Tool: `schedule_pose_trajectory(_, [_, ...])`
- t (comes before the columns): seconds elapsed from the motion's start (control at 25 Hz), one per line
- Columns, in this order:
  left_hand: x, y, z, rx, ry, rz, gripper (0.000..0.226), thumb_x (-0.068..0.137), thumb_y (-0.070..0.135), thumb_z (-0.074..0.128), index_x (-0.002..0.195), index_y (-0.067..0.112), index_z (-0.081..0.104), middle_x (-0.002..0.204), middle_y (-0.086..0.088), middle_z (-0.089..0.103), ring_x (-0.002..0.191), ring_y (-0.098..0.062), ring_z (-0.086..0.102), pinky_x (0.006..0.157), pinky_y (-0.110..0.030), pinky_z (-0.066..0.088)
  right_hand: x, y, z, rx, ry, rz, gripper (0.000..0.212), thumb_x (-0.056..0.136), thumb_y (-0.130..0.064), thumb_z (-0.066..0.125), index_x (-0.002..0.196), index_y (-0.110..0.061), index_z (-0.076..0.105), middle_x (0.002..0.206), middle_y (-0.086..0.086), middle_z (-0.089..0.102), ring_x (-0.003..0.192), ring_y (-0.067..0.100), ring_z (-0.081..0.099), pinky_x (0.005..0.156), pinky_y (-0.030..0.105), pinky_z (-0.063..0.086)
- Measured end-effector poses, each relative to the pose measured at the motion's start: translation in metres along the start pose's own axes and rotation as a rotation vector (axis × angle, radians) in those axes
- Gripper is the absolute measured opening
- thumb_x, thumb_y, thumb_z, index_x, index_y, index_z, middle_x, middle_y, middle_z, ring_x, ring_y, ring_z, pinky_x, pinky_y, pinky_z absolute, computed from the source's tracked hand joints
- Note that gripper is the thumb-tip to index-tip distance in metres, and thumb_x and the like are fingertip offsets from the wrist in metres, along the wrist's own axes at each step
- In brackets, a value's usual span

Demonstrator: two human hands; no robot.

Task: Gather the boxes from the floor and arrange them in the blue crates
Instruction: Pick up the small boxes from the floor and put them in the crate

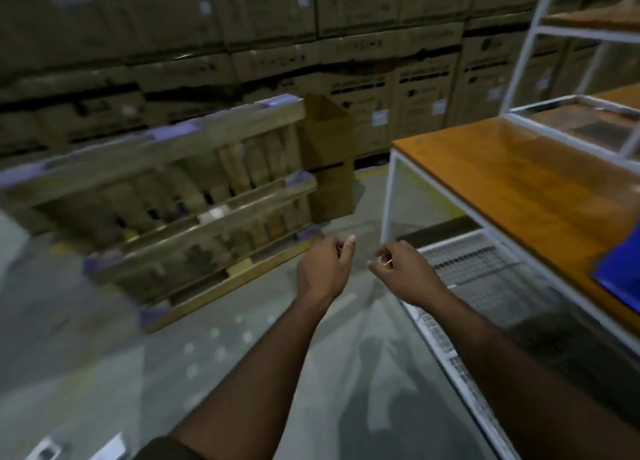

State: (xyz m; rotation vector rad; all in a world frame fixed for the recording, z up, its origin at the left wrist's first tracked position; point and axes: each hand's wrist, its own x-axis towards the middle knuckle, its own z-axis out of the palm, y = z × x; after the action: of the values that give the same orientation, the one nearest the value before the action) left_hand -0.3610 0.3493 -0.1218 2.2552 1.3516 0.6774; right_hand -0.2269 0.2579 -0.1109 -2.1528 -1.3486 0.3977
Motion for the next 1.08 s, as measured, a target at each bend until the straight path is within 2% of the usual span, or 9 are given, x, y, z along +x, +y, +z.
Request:
schedule_pose_trajectory(0.08, [-0.019, -0.05, -0.028, 0.03, 0.034, -0.099, 0.046, 0.1, 0.06, 0.036, 0.087, 0.025, 0.063, 0.082, 0.002, 0.069, 0.079, -0.022, 0.065, 0.065, -0.033, 0.048, -0.004, -0.038, 0.044, 0.008, -0.108, -0.057, 0.038, 0.09, -0.042, 0.065, 0.118, -0.015, 0.065, 0.116, 0.005, 0.063, 0.098, 0.019, 0.063, 0.083, 0.031, 0.049])
schedule_pose_trajectory(0.28, [-0.07, -0.161, -0.092, 0.093, 0.152, -0.35, 0.045, 0.1, 0.061, 0.033, 0.078, 0.028, 0.055, 0.072, 0.004, 0.061, 0.077, -0.022, 0.064, 0.057, -0.03, 0.035, -0.013, -0.133, 0.138, 0.02, -0.325, -0.276, 0.037, 0.091, -0.041, 0.064, 0.12, -0.017, 0.063, 0.118, 0.002, 0.062, 0.099, 0.015, 0.062, 0.087, 0.034, 0.052])
schedule_pose_trajectory(0.36, [-0.09, -0.201, -0.115, 0.107, 0.211, -0.47, 0.048, 0.1, 0.061, 0.034, 0.079, 0.025, 0.058, 0.078, 0.002, 0.067, 0.079, -0.023, 0.065, 0.059, -0.031, 0.038, -0.013, -0.168, 0.171, 0.014, -0.406, -0.369, 0.036, 0.092, -0.04, 0.064, 0.121, -0.018, 0.062, 0.117, 0.001, 0.061, 0.099, 0.014, 0.061, 0.087, 0.033, 0.052])
schedule_pose_trajectory(0.48, [-0.118, -0.252, -0.144, 0.122, 0.301, -0.628, 0.05, 0.1, 0.06, 0.035, 0.091, 0.022, 0.067, 0.088, 0.001, 0.072, 0.084, -0.022, 0.066, 0.067, -0.032, 0.048, -0.01, -0.215, 0.218, -0.005, -0.503, -0.514, 0.035, 0.091, -0.042, 0.065, 0.118, -0.021, 0.063, 0.116, -0.002, 0.061, 0.096, 0.012, 0.06, 0.084, 0.032, 0.052])
schedule_pose_trajectory(0.72, [-0.16, -0.311, -0.19, 0.154, 0.441, -0.912, 0.047, 0.1, 0.057, 0.037, 0.093, 0.021, 0.066, 0.091, -0.001, 0.073, 0.089, -0.023, 0.067, 0.07, -0.032, 0.047, -0.011, -0.292, 0.296, -0.008, -0.749, -0.733, 0.032, 0.09, -0.042, 0.065, 0.114, -0.022, 0.064, 0.111, 0.0, 0.062, 0.092, 0.013, 0.061, 0.081, 0.033, 0.052])
schedule_pose_trajectory(0.88, [-0.197, -0.339, -0.204, 0.162, 0.523, -1.097, 0.042, 0.1, 0.056, 0.038, 0.086, 0.024, 0.062, 0.089, -0.001, 0.072, 0.089, -0.023, 0.066, 0.067, -0.029, 0.039, -0.027, -0.328, 0.34, -0.021, -0.889, -0.855, 0.032, 0.091, -0.041, 0.064, 0.115, -0.021, 0.063, 0.112, 0.002, 0.059, 0.095, 0.016, 0.061, 0.085, 0.033, 0.05])
schedule_pose_trajectory(1.08, [-0.235, -0.378, -0.218, 0.112, 0.6, -1.238, 0.044, 0.1, 0.056, 0.039, 0.092, 0.023, 0.066, 0.091, 0.001, 0.073, 0.092, -0.023, 0.066, 0.068, -0.03, 0.039, -0.058, -0.367, 0.392, -0.075, -1.019, -0.946, 0.032, 0.09, -0.04, 0.064, 0.116, -0.021, 0.062, 0.112, 0.002, 0.058, 0.095, 0.017, 0.061, 0.083, 0.03, 0.048])
